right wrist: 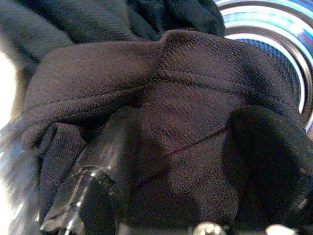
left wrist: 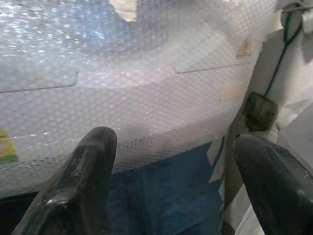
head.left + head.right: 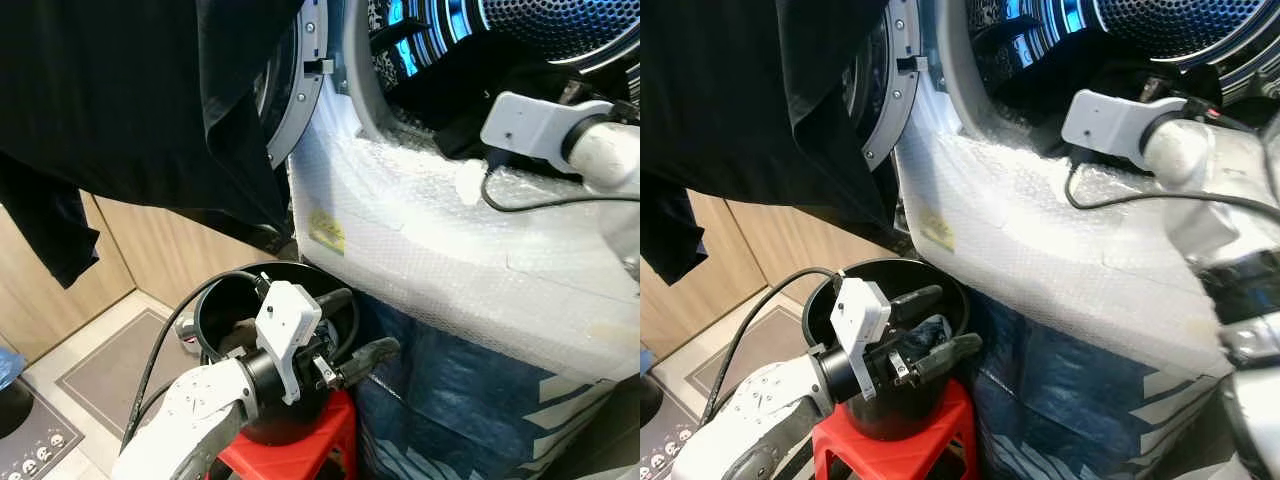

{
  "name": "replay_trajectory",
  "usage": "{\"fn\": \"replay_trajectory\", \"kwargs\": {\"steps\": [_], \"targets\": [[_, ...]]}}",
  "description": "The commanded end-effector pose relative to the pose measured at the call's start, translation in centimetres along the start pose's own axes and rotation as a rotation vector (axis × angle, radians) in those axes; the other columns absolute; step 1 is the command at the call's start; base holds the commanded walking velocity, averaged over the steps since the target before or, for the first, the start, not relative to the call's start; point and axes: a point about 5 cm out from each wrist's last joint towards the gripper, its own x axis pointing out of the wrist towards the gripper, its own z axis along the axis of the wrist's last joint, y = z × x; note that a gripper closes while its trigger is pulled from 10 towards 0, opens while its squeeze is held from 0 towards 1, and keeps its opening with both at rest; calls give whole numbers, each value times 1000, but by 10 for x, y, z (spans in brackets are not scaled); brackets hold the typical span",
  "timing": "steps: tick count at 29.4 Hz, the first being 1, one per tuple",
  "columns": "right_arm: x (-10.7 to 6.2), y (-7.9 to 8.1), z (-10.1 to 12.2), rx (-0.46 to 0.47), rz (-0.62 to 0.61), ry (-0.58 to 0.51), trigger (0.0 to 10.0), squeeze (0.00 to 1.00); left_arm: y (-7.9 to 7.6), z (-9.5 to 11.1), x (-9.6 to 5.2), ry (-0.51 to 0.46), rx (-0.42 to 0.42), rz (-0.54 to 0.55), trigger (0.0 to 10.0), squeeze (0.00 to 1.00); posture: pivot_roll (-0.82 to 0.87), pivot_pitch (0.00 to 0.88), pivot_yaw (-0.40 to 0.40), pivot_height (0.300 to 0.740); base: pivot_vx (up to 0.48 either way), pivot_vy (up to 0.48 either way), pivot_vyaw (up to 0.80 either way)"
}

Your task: Clothes washing

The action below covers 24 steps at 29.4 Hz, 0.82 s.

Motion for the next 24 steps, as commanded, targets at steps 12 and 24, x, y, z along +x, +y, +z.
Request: {"fn": "replay_trajectory", "kwargs": {"steps": [12, 24], "targets": [[18, -17, -14, 38, -137, 156, 10000, 0, -1, -1, 2, 5, -10, -11, 10000, 0, -91, 48, 4, 740, 0, 0, 0], [19, -14, -43, 9, -172, 270, 10000, 0, -1, -1, 3, 1, -12, -6, 10000, 0, -97, 47, -1, 740, 0, 0, 0]]}}
